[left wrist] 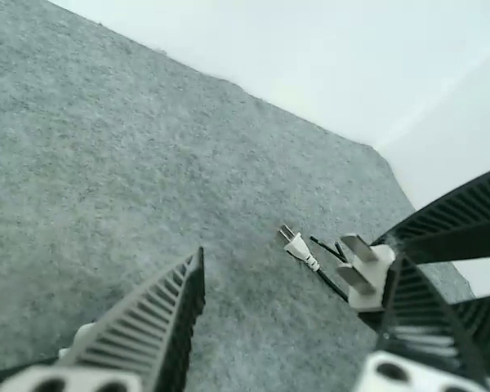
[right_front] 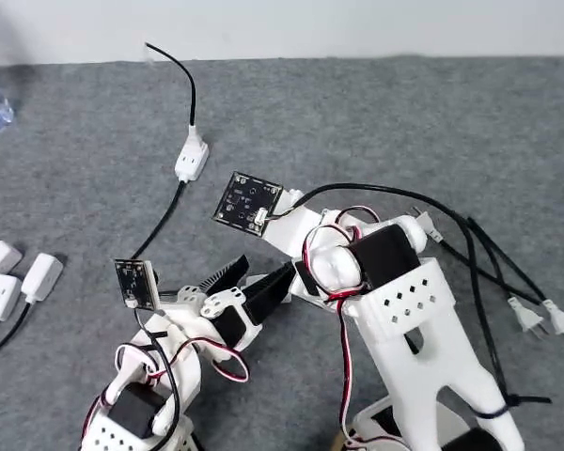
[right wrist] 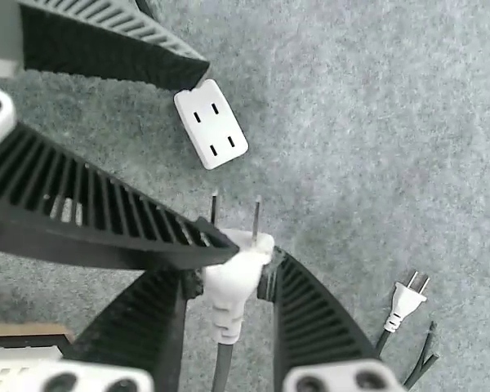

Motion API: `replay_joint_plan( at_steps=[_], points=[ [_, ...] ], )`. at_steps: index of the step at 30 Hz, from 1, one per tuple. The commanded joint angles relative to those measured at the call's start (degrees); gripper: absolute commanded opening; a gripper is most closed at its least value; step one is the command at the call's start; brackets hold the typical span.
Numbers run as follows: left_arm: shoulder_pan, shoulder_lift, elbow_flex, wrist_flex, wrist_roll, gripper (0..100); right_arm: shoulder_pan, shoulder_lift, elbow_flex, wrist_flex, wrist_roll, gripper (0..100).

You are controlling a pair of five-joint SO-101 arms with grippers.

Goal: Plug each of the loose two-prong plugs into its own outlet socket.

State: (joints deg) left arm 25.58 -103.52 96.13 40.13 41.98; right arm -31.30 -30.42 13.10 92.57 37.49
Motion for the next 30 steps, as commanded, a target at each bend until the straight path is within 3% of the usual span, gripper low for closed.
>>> replay_joint_plan(
  at_steps=[1, 30],
  points=[
    [-0.18, 0.35, -0.48, 0.88, 0.09, 33, -0.66, -2.95, -3.6, 0.31, -0.62, 0.8],
    [0.18, 0.35, -0.22, 0.97, 0.09, 33, -4.35, -2.95, -13.27, 6.29, -3.43, 0.8]
  ],
)
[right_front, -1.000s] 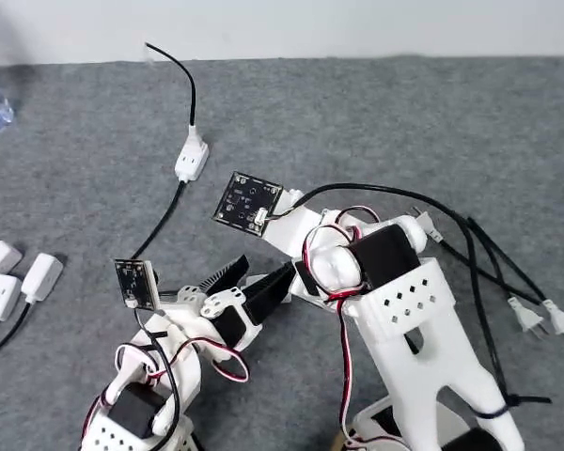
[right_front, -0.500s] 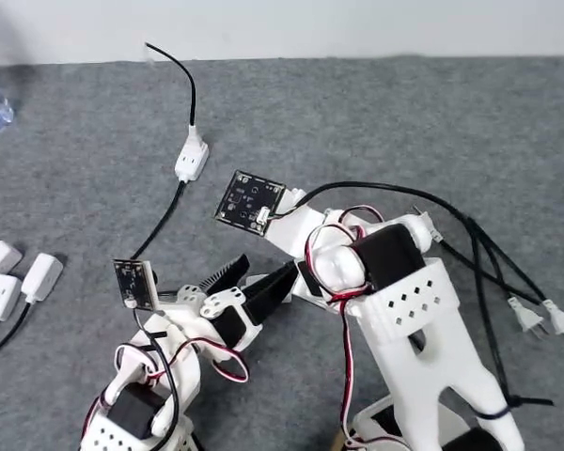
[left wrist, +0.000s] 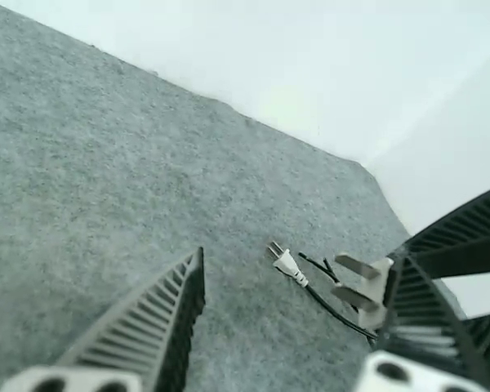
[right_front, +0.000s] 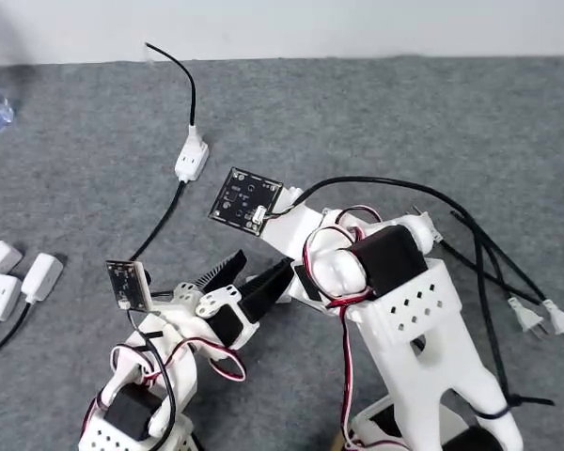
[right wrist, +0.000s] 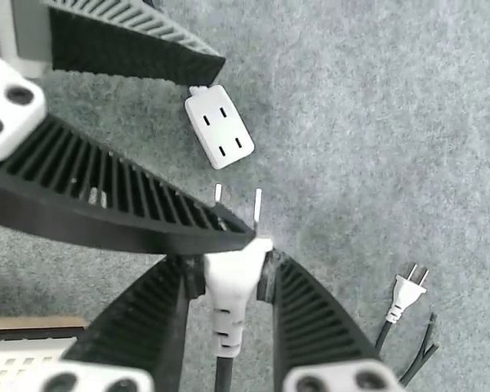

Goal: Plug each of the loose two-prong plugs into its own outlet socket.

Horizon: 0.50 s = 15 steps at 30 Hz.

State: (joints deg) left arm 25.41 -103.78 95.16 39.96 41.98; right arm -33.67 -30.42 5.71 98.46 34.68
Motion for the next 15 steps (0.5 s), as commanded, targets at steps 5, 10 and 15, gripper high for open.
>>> replay_joint_plan(
  at_steps=[5, 10, 15],
  points=[
    [0.35, 0.62, 0.75, 1.14, 0.09, 33, -1.98, -2.95, -5.98, 0.4, -0.62, 0.8],
    [0.35, 0.62, 0.75, 1.14, 0.09, 33, -1.98, -2.95, -5.8, 0.13, -0.7, 0.8],
    [0.26, 0.62, 0.75, 1.14, 0.09, 33, -1.71, -2.68, -5.45, -0.04, -0.18, 0.8]
  ],
)
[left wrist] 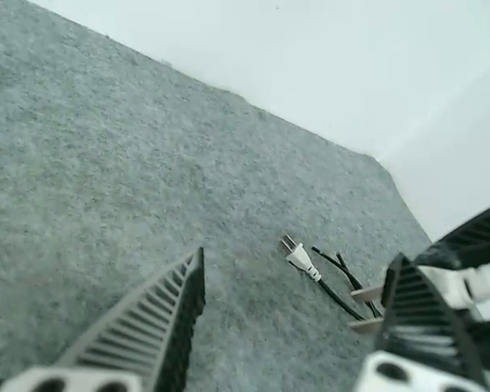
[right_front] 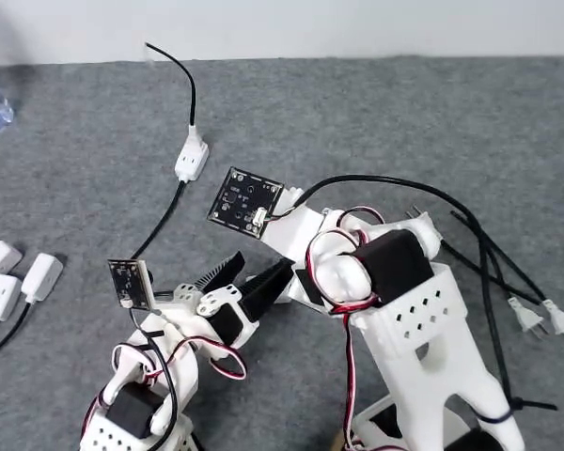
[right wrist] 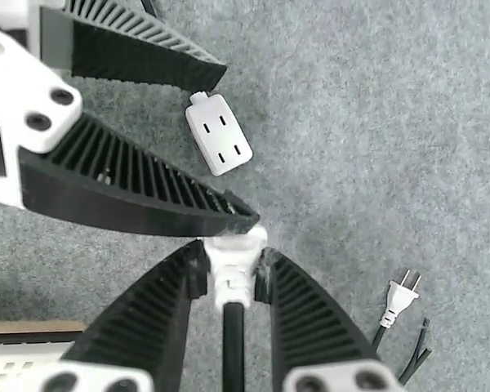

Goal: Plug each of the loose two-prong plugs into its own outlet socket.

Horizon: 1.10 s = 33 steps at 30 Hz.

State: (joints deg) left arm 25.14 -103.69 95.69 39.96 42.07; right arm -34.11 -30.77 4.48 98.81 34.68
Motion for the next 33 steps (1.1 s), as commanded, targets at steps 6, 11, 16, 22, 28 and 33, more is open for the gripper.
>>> replay_joint_plan(
  at_steps=[6, 11, 16, 22, 28, 33],
  points=[
    [0.26, 0.53, -0.04, 1.14, 0.0, 33, -1.27, -1.98, 2.64, -3.74, 2.55, 0.8],
    [0.18, 0.53, -0.04, 1.14, 0.0, 33, -1.19, -1.89, 6.24, -6.99, 2.64, 0.8],
    [0.0, 0.53, -0.22, 1.14, 0.0, 33, -1.1, -1.8, 6.33, -7.52, 3.78, 0.8],
    [-8.0, 0.53, -3.74, 1.85, 0.0, 33, 2.86, 3.03, 5.98, -7.6, 4.31, 0.8],
    [-9.23, 0.53, -5.76, 9.14, 0.0, 33, 3.03, 10.24, 5.89, -12.26, 4.4, 0.8],
    [-14.86, 0.44, -5.67, 13.45, -1.14, 33, 3.12, 15.69, 5.98, -14.37, 7.3, 0.8]
  ],
)
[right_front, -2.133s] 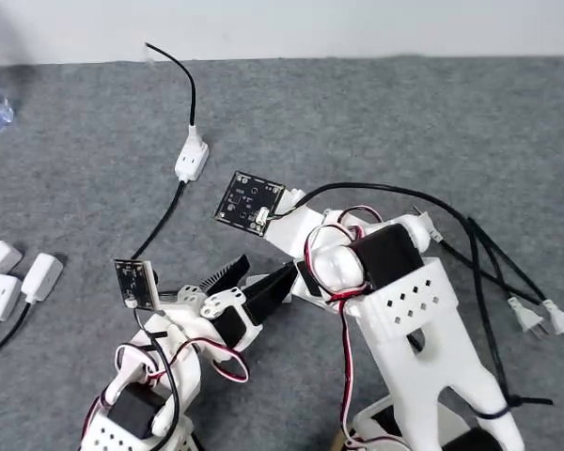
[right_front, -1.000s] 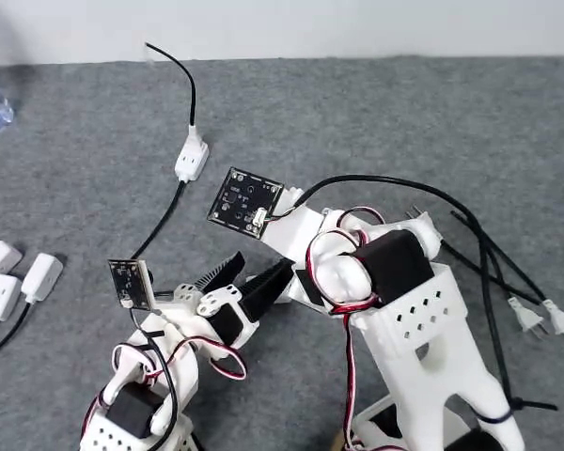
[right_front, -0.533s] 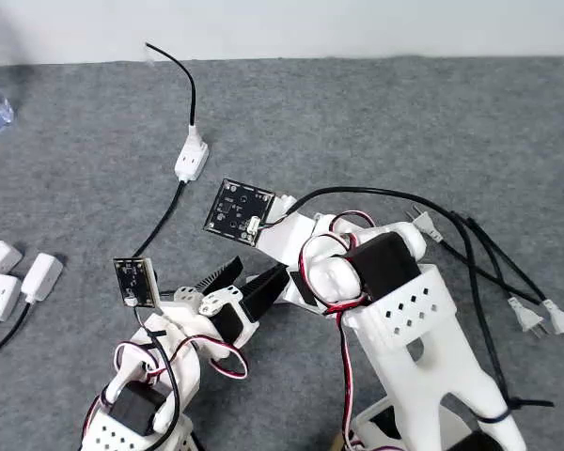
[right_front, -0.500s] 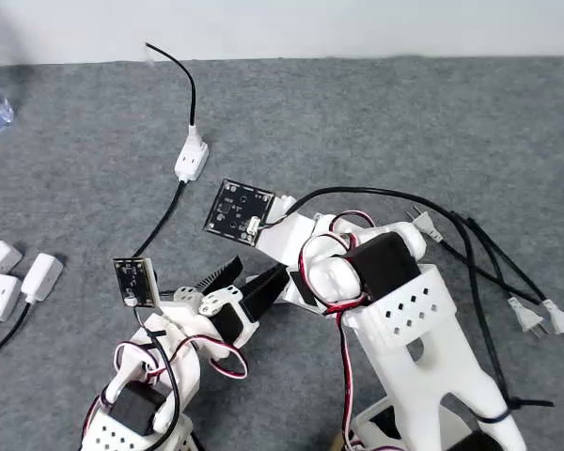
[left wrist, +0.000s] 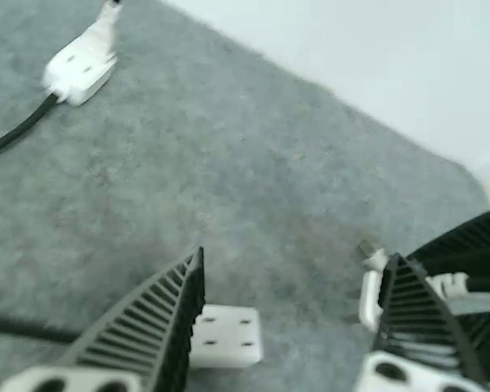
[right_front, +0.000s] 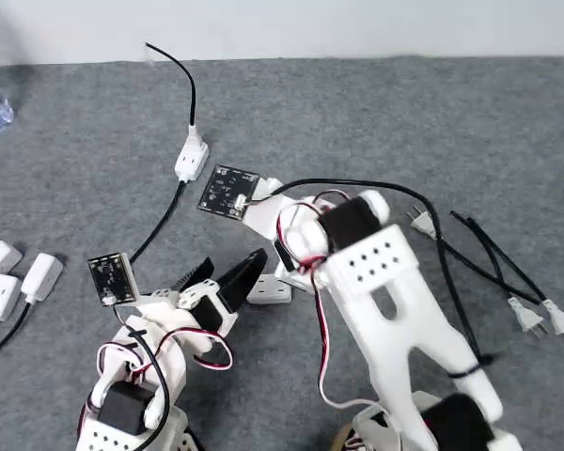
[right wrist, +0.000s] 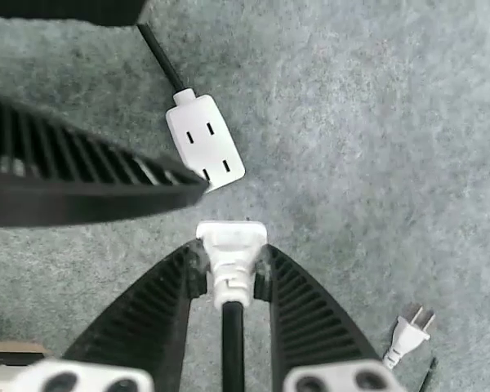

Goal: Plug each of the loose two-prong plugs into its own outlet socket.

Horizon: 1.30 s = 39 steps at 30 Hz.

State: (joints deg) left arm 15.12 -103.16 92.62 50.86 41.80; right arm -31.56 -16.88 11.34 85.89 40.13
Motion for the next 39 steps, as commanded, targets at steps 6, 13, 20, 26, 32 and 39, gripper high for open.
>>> replay_joint_plan(
  at_steps=[6, 13, 20, 26, 32, 39],
  points=[
    [-16.97, -0.09, 1.36, 3.08, -8.44, 33, 0.57, 8.13, -0.88, -1.54, 9.93, 0.8],
    [-27.6, 0.0, 3.91, 6.24, -13.71, 33, 0.13, 12.88, -0.7, -7.08, 14.24, 0.8],
    [-30.42, 0.0, 3.91, 10.81, -16.97, 33, -1.8, 18.07, -0.62, -10.86, 15.74, 0.8],
    [-30.15, 0.0, 3.91, 10.81, -16.97, 33, -2.07, 20.0, -0.79, -10.95, 15.91, 0.8],
    [-30.15, 0.0, 3.91, 10.9, -16.97, 33, -1.98, 20.53, 0.44, -10.95, 15.91, 0.8],
    [-30.15, 0.0, 3.91, 10.9, -16.97, 33, -2.95, 20.53, 2.55, -10.95, 15.82, 0.8]
  ],
)
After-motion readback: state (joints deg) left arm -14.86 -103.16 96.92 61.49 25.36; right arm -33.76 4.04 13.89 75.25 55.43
